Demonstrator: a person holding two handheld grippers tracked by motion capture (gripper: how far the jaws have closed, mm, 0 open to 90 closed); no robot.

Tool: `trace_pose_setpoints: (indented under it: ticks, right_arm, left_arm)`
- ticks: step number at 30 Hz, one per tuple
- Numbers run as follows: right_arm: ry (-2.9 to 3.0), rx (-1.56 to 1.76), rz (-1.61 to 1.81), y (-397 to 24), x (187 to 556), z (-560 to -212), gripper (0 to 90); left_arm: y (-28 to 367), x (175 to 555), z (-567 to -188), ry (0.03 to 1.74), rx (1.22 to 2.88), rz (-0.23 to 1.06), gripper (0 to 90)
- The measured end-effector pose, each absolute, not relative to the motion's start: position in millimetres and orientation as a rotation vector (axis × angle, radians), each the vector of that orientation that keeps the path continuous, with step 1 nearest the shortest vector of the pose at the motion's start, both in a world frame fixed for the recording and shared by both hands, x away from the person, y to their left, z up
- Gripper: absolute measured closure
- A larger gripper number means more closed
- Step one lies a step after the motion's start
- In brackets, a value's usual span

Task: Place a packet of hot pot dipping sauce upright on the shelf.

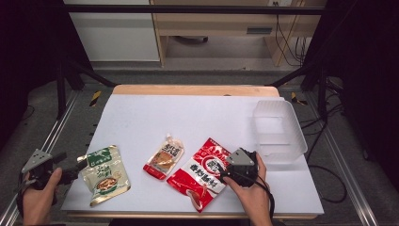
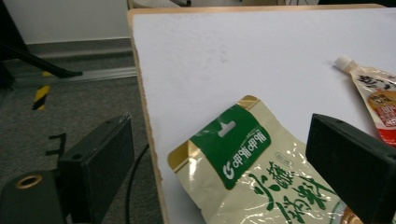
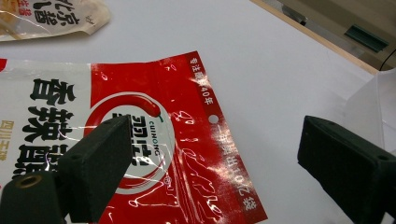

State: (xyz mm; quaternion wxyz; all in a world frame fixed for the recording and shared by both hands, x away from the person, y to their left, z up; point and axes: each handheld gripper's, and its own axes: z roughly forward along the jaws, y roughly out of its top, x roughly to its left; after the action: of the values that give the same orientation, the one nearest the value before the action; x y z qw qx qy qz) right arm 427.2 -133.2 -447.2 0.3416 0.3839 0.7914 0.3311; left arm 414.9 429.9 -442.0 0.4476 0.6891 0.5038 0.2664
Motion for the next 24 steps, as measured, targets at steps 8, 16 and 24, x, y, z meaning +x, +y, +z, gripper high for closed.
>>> trace_pose_setpoints:
  ticks: [8, 16, 24]
  right_arm:
    - [2.055, 0.994, 0.862, -133.4, 428.1, -447.3, 11.2]
    - [2.056, 0.995, 0.864, -133.8, 428.7, -448.0, 11.2]
    - [2.063, 1.003, 0.876, -136.0, 431.5, -449.5, 11.3]
  left_arm:
    - [422.8, 418.0, -445.5, 1.217, 1.779, 0.648, 13.8]
    - [423.9, 417.8, -446.1, 1.207, 1.802, 0.629, 20.0]
    - [413.7, 422.6, -452.1, 1.178, 1.905, 0.585, 27.1]
